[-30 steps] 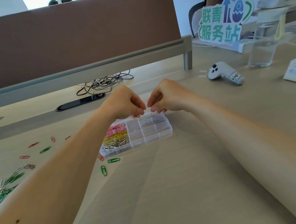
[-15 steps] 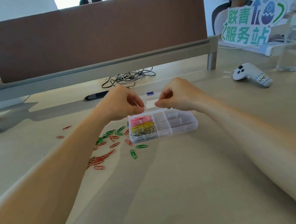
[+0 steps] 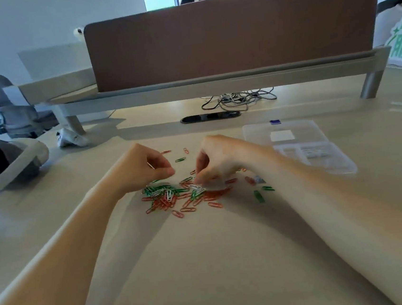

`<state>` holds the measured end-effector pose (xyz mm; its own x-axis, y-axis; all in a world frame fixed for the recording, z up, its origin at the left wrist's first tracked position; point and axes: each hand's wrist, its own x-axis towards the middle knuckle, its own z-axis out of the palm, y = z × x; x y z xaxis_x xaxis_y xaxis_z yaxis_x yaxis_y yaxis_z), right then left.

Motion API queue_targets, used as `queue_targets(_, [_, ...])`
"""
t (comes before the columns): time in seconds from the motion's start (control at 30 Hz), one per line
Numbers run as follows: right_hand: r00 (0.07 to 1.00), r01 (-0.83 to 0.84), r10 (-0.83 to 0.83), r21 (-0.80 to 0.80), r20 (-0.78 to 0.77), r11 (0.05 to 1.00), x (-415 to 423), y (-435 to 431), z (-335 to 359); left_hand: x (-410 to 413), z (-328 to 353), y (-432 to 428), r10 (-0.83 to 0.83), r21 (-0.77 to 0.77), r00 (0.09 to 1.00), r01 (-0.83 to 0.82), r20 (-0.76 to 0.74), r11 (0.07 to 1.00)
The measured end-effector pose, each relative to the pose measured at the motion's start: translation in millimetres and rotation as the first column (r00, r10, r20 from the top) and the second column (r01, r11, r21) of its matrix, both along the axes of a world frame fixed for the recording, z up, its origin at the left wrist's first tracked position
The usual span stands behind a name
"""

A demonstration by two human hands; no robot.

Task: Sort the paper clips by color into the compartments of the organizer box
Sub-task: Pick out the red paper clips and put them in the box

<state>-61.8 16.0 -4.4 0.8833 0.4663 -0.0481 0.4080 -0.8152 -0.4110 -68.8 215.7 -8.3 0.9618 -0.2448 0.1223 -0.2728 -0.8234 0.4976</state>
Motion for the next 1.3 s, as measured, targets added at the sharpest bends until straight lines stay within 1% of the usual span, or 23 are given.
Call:
queue_targets(0.1, [1.0, 0.002, -0.003, -0.032, -0.012, 0.999, 3, 14, -7, -2, -5, 9, 0.003, -0.01, 0.999, -0.004, -0.05, 1.0])
queue_targets(0.27, [1.0, -0.02, 0.02, -0.073, 0.009, 0.997, 4, 21, -11, -5, -5, 11, -0.019, 0.086, 0.985, 0.034, -0.173, 0.996])
queue_targets(0.4, [0.999, -0.042, 0.045, -0.104, 0.023, 0.994, 5, 22, -12, -5, -7, 12, -0.046, 0.102, 0.98, 0.066, -0.195, 0.993])
queue_targets(0.47, [0.998, -0.045, 0.048, -0.081, 0.032, 0.996, 5, 19, -10, -7, -7, 12, -0.053, 0.083, 0.98, 0.07, -0.194, 0.994])
queue_targets(0.53, [0.999, -0.04, 0.04, -0.006, 0.037, 0.999, 5, 15, -7, -7, -7, 11, -0.067, 0.068, 0.98, 0.082, -0.189, 0.994])
queue_targets(0.63, [0.998, -0.059, 0.061, 0.08, -0.021, 0.995, 5, 6, -1, -9, -5, 13, -0.067, -0.018, 0.981, 0.065, -0.181, 0.998])
queue_targets(0.7, [0.992, -0.083, 0.091, 0.094, -0.091, 0.992, 5, 2, 1, -10, -4, 14, -0.06, -0.094, 0.981, 0.043, -0.185, 0.995])
queue_targets(0.77, [0.987, -0.102, 0.108, 0.055, -0.119, 0.993, 5, 0, -1, -13, -4, 13, -0.06, -0.159, 0.982, 0.031, -0.181, 0.987])
queue_targets(0.9, [0.983, -0.112, 0.109, -0.013, -0.145, 0.994, 3, 2, -6, -12, -6, 15, -0.026, -0.291, 0.994, -0.005, -0.103, 0.957])
queue_targets(0.97, [0.988, -0.116, 0.109, -0.057, -0.106, 0.992, 2, 4, -7, -12, -7, 18, -0.003, -0.27, 0.995, -0.023, -0.096, 0.962])
queue_targets(1.1, [0.991, -0.135, 0.131, -0.137, -0.034, 0.981, -2, 7, -6, -10, -9, 22, 0.045, -0.143, 0.993, -0.06, -0.106, 0.988])
queue_targets(1.2, [0.993, -0.114, 0.113, -0.146, -0.018, 0.983, -2, 8, -5, -8, -9, 25, 0.09, -0.084, 0.984, -0.104, -0.157, 0.991])
queue_targets(1.27, [0.995, -0.094, 0.095, -0.13, 0.0, 0.987, -2, 6, -5, -9, -9, 27, 0.069, -0.049, 0.98, -0.079, -0.189, 0.996])
queue_targets(1.3, [0.996, -0.083, 0.085, -0.114, 0.012, 0.99, -1, 5, -5, -10, -9, 27, 0.051, 0.004, 0.981, -0.051, -0.19, 0.999])
